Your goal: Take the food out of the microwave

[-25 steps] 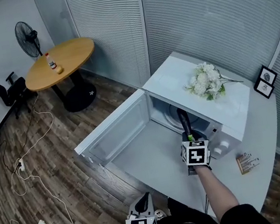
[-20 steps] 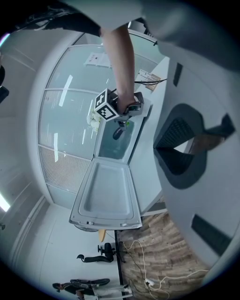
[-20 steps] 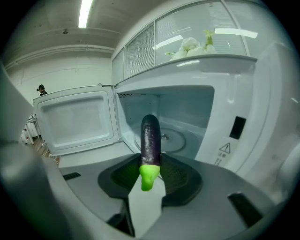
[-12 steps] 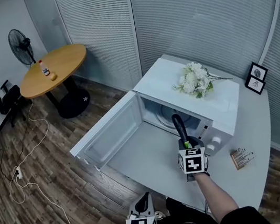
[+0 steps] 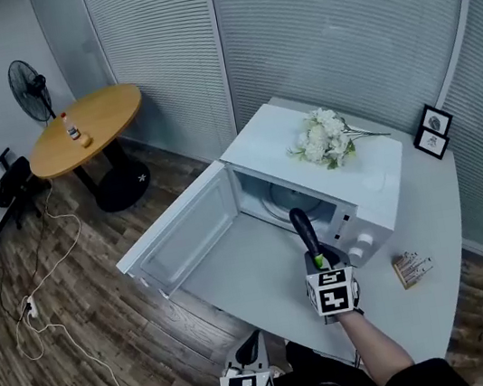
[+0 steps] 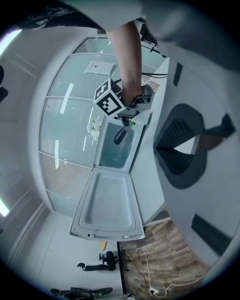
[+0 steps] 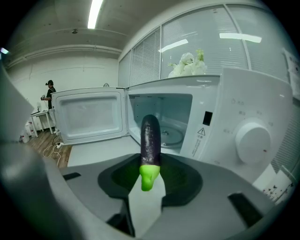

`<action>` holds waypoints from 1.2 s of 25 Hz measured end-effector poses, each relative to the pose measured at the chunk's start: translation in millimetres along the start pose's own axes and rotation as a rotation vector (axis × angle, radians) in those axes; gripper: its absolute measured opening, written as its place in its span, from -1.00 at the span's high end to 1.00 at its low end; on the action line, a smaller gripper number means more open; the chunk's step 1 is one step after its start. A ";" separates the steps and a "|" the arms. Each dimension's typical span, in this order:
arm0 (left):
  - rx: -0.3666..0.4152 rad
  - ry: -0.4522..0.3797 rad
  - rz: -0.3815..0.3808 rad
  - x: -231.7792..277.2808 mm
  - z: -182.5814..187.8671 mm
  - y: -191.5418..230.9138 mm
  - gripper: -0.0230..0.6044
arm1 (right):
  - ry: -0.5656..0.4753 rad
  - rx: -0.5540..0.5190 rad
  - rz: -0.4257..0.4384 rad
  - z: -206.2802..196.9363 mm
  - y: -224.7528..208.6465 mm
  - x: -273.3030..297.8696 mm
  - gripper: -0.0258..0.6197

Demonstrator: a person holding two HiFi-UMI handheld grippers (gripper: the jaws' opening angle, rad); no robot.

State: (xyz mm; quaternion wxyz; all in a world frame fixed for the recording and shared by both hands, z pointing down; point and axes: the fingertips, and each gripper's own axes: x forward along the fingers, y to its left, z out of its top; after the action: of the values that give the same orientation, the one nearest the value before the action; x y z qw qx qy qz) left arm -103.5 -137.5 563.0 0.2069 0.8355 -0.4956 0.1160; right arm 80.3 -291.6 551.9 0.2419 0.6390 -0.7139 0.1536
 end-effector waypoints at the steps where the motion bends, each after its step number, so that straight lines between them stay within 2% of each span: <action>1: 0.001 -0.001 0.000 0.4 0.5 -0.6 0.90 | -0.003 0.001 0.002 -0.9 0.4 -2.6 0.52; 16: 0.044 0.006 -0.029 4.4 -1.5 -13.2 0.90 | -0.017 -0.004 0.034 -24.3 12.0 -44.3 0.52; 19: 0.053 0.008 -0.043 4.6 -1.5 -16.8 0.90 | -0.020 0.009 0.028 -29.8 11.6 -54.7 0.52; 23: 0.060 0.011 -0.050 7.0 -3.4 -19.9 0.90 | -0.027 -0.031 0.013 -38.8 14.0 -69.4 0.52; 30: 0.079 0.009 -0.073 7.9 -4.2 -29.4 0.90 | -0.024 -0.005 -0.002 -56.5 11.6 -86.9 0.52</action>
State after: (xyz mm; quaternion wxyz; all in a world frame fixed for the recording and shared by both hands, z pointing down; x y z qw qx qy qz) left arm -73.9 -129.3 563.1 0.1804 0.8599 -0.4590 0.1316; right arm 83.1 -187.4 553.1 0.2350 0.6407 -0.7167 0.1438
